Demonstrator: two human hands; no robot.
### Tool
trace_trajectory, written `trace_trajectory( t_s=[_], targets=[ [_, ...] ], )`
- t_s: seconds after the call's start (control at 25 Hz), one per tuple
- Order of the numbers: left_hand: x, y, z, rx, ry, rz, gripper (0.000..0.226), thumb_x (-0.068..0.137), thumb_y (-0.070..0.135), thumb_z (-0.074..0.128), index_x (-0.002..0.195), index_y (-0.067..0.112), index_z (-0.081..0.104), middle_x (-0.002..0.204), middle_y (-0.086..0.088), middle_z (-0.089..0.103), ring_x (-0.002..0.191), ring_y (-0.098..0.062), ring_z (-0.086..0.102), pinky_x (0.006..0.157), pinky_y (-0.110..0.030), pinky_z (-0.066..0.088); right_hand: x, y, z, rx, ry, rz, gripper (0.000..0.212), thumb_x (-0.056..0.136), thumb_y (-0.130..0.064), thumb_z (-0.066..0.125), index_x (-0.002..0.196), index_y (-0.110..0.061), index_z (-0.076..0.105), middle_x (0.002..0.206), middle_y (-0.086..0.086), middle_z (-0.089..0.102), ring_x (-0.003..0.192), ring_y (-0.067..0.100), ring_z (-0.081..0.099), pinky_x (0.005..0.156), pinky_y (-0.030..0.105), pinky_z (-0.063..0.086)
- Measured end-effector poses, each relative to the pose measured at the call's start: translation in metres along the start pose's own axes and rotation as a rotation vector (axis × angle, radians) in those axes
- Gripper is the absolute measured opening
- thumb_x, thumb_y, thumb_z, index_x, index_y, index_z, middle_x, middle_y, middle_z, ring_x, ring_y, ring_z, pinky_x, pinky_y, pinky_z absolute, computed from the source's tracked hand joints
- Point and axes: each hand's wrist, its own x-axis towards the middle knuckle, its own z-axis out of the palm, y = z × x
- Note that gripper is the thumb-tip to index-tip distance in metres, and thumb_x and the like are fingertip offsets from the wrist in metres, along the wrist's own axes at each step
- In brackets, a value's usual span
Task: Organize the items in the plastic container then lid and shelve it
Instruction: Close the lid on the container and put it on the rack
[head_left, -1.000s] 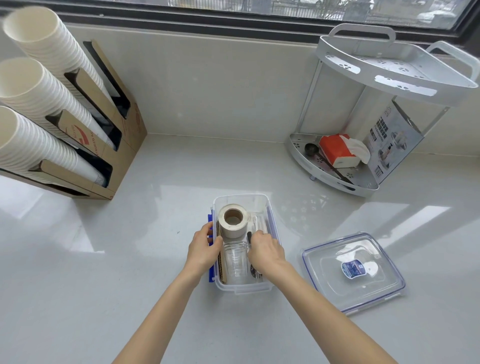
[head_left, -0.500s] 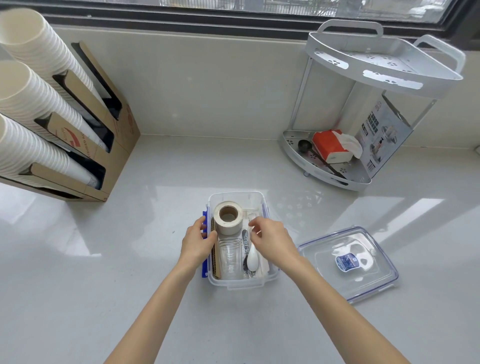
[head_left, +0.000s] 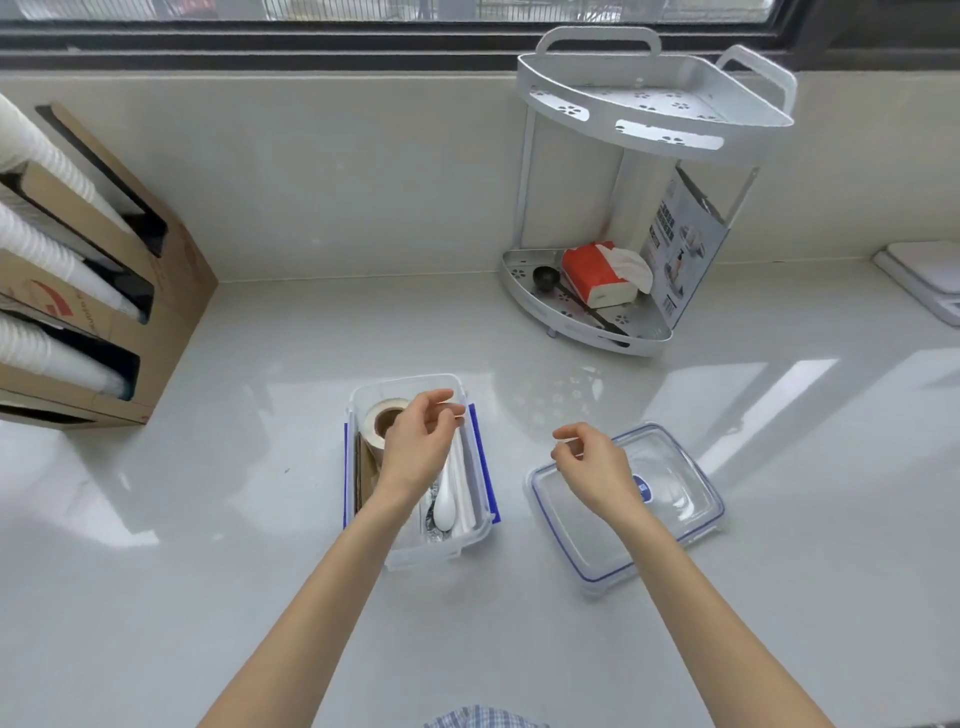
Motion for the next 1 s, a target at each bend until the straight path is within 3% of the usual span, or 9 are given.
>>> trace_trajectory(
  t_s=[0.08, 0.16, 0.28, 0.4, 0.52, 0.64, 0.84, 1.0],
  targets=[
    [-0.001, 0.004, 0.026, 0.025, -0.103, -0.003, 0.032, 0.092, 0.005, 0.037, 0.12, 0.001, 0.052, 0.105, -0.008, 0.062, 0.099, -0.018, 0.059, 0.094, -0.027, 0.043, -0.001, 0.019, -0.013, 0.014, -0.002, 0.056, 0.031, 0.088, -0.016, 0.044, 0.117, -0.011, 0.055, 0.11, 0.009, 0.066, 0.106, 0.026, 0.059, 0.086, 0.031, 0.044],
    [0.001, 0.003, 0.054, 0.156, -0.217, 0.0, 0.035, 0.092, 0.01, 0.038, 0.124, 0.003, 0.051, 0.117, -0.01, 0.063, 0.11, -0.02, 0.058, 0.1, -0.028, 0.04, -0.003, 0.038, -0.024, 0.007, -0.005, 0.117, 0.033, 0.089, -0.018, 0.044, 0.12, -0.011, 0.053, 0.113, 0.01, 0.065, 0.108, 0.028, 0.058, 0.088, 0.032, 0.043],
    [0.002, -0.006, 0.093, 0.429, -0.39, -0.005, 0.044, 0.093, 0.018, 0.039, 0.135, 0.008, 0.04, 0.141, -0.008, 0.048, 0.129, -0.021, 0.045, 0.106, -0.026, 0.031, -0.007, 0.066, -0.038, -0.016, 0.041, 0.204, 0.039, 0.091, -0.02, 0.044, 0.128, -0.009, 0.046, 0.126, 0.014, 0.056, 0.115, 0.029, 0.053, 0.092, 0.034, 0.04],
    [-0.001, -0.015, 0.12, 0.647, -0.503, -0.032, 0.053, 0.093, 0.022, 0.038, 0.142, 0.008, 0.025, 0.151, -0.009, 0.03, 0.139, -0.027, 0.027, 0.111, -0.033, 0.025, -0.014, 0.083, -0.047, -0.131, 0.082, 0.266, 0.041, 0.092, -0.021, 0.042, 0.131, -0.006, 0.04, 0.133, 0.019, 0.042, 0.121, 0.034, 0.045, 0.094, 0.039, 0.04],
    [-0.004, -0.022, 0.131, 0.84, -0.481, -0.025, 0.053, 0.091, 0.024, 0.038, 0.141, 0.011, 0.025, 0.151, -0.007, 0.027, 0.138, -0.03, 0.021, 0.11, -0.038, 0.024, -0.023, 0.087, -0.049, -0.262, 0.087, 0.325, 0.041, 0.093, -0.02, 0.041, 0.129, -0.001, 0.034, 0.133, 0.025, 0.031, 0.12, 0.041, 0.038, 0.091, 0.042, 0.043],
    [-0.004, -0.029, 0.134, 0.872, -0.463, -0.032, 0.058, 0.09, 0.025, 0.04, 0.143, 0.014, 0.02, 0.154, -0.004, 0.02, 0.139, -0.028, 0.016, 0.11, -0.041, 0.022, -0.024, 0.087, -0.045, -0.294, 0.043, 0.354, 0.046, 0.092, -0.021, 0.042, 0.13, 0.001, 0.026, 0.134, 0.029, 0.023, 0.113, 0.043, 0.041, 0.089, 0.039, 0.044],
    [-0.005, -0.034, 0.132, 0.897, -0.412, -0.055, 0.055, 0.089, 0.026, 0.043, 0.14, 0.017, 0.026, 0.151, -0.003, 0.02, 0.136, -0.028, 0.02, 0.106, -0.04, 0.026, -0.024, 0.088, -0.038, -0.229, 0.05, 0.325, 0.056, 0.091, -0.017, 0.041, 0.138, 0.001, 0.017, 0.132, 0.033, 0.024, 0.111, 0.042, 0.038, 0.094, 0.037, 0.039],
    [-0.007, -0.032, 0.13, 0.829, -0.366, -0.08, 0.052, 0.088, 0.024, 0.045, 0.137, 0.014, 0.032, 0.145, -0.01, 0.03, 0.132, -0.03, 0.028, 0.107, -0.04, 0.028, -0.024, 0.088, -0.031, -0.103, 0.1, 0.291, 0.055, 0.092, -0.016, 0.041, 0.141, -0.005, 0.019, 0.136, 0.028, 0.022, 0.116, 0.043, 0.032, 0.092, 0.039, 0.038]
  ],
)
